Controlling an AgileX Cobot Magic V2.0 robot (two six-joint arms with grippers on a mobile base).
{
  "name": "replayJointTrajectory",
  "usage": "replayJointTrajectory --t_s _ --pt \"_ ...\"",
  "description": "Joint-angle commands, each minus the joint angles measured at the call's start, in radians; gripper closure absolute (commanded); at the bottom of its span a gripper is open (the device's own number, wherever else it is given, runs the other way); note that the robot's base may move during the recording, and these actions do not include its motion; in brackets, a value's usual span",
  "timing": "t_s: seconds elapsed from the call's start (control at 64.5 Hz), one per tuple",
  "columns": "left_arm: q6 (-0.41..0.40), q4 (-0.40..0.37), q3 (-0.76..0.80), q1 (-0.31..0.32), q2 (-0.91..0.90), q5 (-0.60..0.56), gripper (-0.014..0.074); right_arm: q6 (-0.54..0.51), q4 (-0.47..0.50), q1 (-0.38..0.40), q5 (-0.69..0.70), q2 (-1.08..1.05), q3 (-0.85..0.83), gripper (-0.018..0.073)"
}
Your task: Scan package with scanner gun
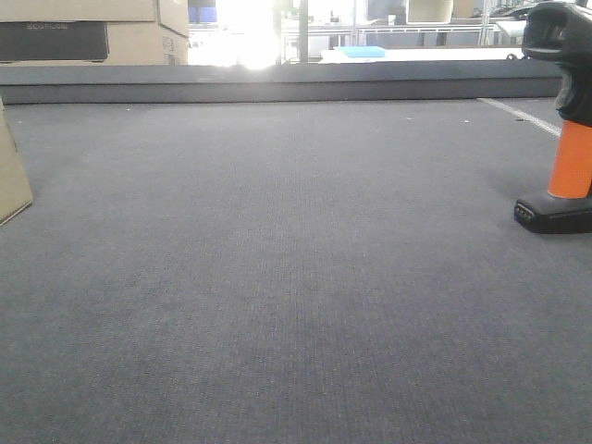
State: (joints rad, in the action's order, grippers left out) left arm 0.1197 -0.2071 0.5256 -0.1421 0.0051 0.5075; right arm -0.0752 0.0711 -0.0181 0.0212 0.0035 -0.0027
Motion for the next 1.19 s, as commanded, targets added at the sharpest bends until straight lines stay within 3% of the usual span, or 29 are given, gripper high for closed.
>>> replayJointTrajectory --t_s 0.0,1.131,1.178 --pt "-0.001 -0.005 0.0 -0.003 -0.005 -0.025 0.0708 -0.016 0.015 0.004 0.029 -0.004 0.003 0.0728" --pt "-0.001 -0.005 -0.002 -0.003 -0.005 -0.025 0.0708 -0.016 0.015 0.01 -0.005 -0.004 0.003 0.0728" --pt "-0.001 0.025 -0.007 -0.003 -0.005 -0.025 0.0708 -0.016 0.015 0.01 -0.005 -0.004 0.003 0.0728"
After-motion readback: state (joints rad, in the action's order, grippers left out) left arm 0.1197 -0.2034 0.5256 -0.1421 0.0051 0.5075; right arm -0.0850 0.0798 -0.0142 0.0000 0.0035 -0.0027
